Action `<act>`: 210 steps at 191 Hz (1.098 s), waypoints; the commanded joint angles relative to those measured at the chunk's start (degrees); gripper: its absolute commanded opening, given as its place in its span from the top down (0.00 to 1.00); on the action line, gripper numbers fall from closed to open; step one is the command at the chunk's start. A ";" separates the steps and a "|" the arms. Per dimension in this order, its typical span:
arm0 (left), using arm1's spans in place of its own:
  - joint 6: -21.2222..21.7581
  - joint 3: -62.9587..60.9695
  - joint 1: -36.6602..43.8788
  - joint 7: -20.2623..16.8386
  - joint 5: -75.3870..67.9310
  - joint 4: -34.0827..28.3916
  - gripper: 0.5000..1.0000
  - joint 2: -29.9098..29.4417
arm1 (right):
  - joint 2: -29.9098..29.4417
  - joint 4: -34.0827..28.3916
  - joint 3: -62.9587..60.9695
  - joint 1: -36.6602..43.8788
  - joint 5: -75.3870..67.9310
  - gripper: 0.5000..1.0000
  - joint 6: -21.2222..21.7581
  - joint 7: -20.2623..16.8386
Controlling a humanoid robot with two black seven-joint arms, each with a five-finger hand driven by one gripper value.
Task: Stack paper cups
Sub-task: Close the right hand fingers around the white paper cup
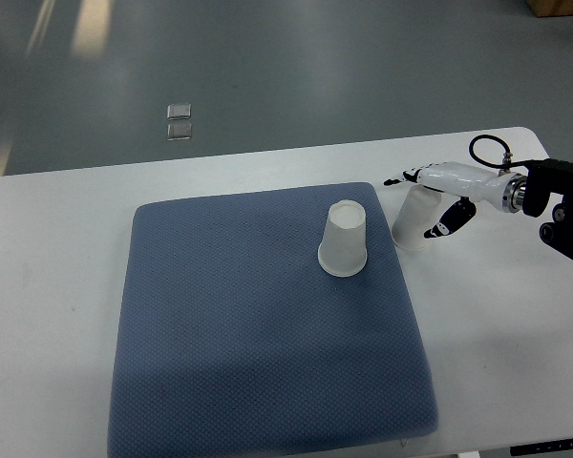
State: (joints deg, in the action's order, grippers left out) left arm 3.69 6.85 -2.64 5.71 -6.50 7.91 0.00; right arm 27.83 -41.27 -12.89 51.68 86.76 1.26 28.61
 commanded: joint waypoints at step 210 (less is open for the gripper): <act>0.00 0.00 0.00 0.00 0.00 0.00 0.00 0.00 | -1.20 4.00 2.43 2.46 -0.18 0.90 -0.55 0.13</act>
State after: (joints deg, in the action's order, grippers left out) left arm 3.69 6.86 -2.64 5.71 -6.50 7.91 0.00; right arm 26.37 -37.27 -10.29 53.40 86.94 0.49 28.75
